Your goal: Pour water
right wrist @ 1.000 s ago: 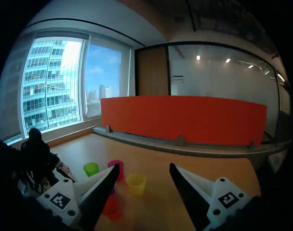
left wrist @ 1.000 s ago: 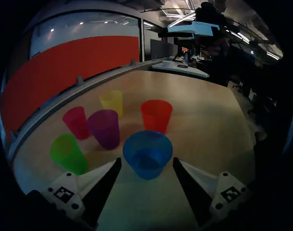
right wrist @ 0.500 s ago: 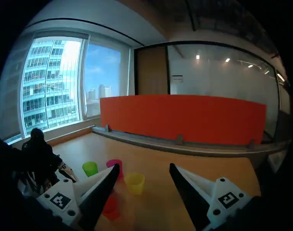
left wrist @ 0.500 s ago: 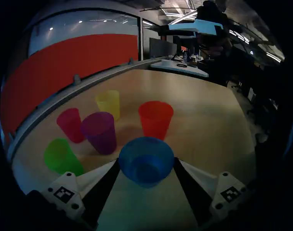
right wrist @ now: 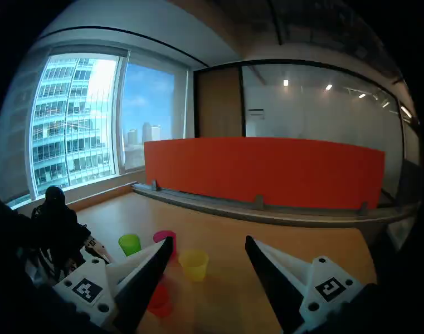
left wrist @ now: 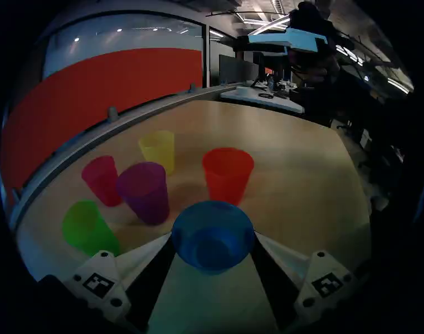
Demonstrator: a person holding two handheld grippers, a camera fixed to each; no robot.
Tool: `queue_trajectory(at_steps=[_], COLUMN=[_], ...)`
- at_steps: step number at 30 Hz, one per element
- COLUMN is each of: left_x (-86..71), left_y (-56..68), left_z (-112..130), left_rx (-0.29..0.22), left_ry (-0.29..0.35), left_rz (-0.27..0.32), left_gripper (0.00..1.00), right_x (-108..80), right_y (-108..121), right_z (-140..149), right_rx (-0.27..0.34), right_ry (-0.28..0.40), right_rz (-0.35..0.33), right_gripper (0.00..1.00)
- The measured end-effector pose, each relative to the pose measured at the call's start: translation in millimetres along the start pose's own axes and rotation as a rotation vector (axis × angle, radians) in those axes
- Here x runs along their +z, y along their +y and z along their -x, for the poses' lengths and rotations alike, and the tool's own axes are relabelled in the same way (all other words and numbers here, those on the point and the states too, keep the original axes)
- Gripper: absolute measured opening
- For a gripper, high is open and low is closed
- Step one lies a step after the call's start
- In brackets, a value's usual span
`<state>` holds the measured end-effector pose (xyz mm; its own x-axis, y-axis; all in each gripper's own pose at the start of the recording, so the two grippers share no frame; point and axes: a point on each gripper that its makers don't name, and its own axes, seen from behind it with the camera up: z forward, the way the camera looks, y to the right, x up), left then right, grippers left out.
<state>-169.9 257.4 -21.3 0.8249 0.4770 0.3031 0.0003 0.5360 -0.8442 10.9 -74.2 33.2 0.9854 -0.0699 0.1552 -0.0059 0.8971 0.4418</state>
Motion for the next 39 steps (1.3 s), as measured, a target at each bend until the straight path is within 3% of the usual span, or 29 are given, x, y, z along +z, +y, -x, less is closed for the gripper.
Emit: queue_trajectory(at_steps=[6,17,39], left_x=[-2.4,-17.4,-83.1], left_y=[-0.5,-4.4,-35.4], left_z=[-2.3,-24.1,-106.4], left_rx=[0.004,-0.012,-0.021], left_ry=[0.000,0.055,0.278], left_rz=[0.003,-0.006,-0.125], left_gripper=[0.87,0.87,0.87], right_x=[-0.3,-2.7,-6.2], right_y=[-1.4,-6.4,-22.5], right_z=[-2.0,-7.6,-24.4], right_rx=[-0.001,-0.006,-0.032], right_ry=[0.003,0.008,0.032], right_rz=[-0.001,-0.002,-0.012], right_gripper=[1.00,1.00,1.00])
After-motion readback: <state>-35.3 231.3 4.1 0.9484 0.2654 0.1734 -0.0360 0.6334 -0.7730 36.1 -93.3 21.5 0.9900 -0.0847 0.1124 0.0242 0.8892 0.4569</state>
